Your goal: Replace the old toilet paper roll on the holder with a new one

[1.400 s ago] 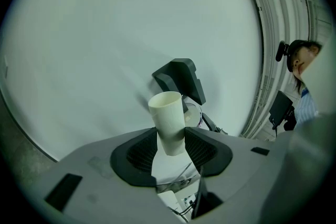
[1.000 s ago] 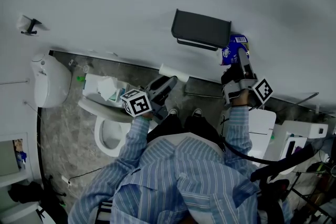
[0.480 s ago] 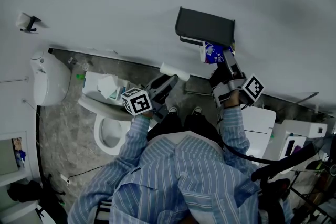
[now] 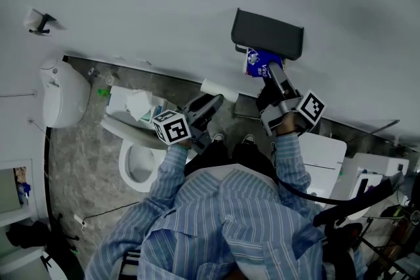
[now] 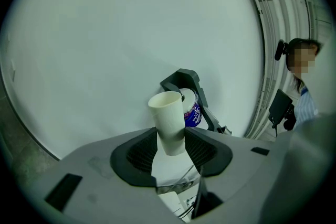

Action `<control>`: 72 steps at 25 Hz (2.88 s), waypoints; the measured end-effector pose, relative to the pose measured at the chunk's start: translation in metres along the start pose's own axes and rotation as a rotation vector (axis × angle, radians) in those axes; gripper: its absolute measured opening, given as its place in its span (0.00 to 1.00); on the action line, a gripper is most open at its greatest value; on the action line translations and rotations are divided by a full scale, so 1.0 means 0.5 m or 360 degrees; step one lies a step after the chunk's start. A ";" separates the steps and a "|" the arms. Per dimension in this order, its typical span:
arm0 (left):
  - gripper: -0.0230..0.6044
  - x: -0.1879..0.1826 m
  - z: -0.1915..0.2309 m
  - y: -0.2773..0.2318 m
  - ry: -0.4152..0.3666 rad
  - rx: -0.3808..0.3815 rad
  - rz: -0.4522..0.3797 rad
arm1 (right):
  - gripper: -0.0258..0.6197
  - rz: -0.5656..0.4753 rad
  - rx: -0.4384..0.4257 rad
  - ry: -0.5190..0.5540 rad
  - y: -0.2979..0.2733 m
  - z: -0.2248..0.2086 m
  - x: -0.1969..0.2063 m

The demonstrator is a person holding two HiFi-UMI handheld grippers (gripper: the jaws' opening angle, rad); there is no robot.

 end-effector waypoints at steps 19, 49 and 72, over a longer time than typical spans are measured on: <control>0.30 -0.051 0.084 0.096 0.0043 0.0006 -0.0023 | 0.66 0.0045 -0.0021 -0.0018 -0.093 -0.029 0.086; 0.30 0.045 0.071 0.142 0.0033 0.0201 0.0253 | 0.56 0.0169 0.0319 0.0602 0.112 -0.003 0.245; 0.30 0.386 -0.148 0.410 0.0005 0.0168 0.0216 | 0.06 0.0501 0.0613 0.0732 0.537 0.044 0.491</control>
Point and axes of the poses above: the fingertips, and each gripper's own axes: y backward along the fingers, z to its left, x out of its underside, the point moved 4 cm from there along y, backward along the fingers, and after that the axes turned 11 degrees about -x, right-handed, at the moved point
